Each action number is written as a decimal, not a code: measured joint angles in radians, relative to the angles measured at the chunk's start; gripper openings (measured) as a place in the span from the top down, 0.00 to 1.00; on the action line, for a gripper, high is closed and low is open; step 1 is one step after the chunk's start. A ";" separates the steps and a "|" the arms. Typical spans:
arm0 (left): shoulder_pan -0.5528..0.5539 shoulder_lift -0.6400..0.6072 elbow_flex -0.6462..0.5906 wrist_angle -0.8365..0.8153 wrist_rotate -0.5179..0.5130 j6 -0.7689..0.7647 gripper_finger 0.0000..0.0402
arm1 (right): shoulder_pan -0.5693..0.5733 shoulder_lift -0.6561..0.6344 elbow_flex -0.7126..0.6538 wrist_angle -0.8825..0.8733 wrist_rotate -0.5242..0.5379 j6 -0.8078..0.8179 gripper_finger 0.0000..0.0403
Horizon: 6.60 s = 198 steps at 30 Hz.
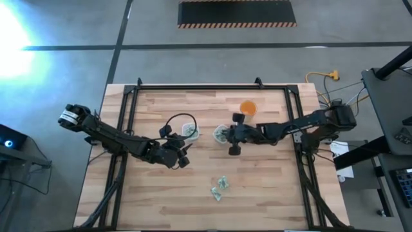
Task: Pick and place items into bin
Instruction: Put the white stevia packet into the right transparent bin, then put the white stevia packet into the left transparent bin
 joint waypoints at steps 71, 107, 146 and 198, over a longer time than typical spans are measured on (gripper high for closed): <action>-0.057 0.676 0.232 0.666 0.760 0.404 0.63 | 0.234 -0.377 -0.122 -0.252 -0.410 0.037 0.73; -0.057 0.630 0.232 0.551 0.635 0.425 0.98 | 0.234 -0.377 -0.124 -0.246 -0.410 0.044 0.81; 0.159 0.196 0.124 -0.412 -0.130 0.105 0.98 | 0.234 -0.376 -0.127 -0.246 -0.411 0.037 0.85; 0.234 0.144 0.107 -0.155 0.033 0.315 0.76 | 0.234 -0.376 -0.134 -0.229 -0.410 0.037 0.86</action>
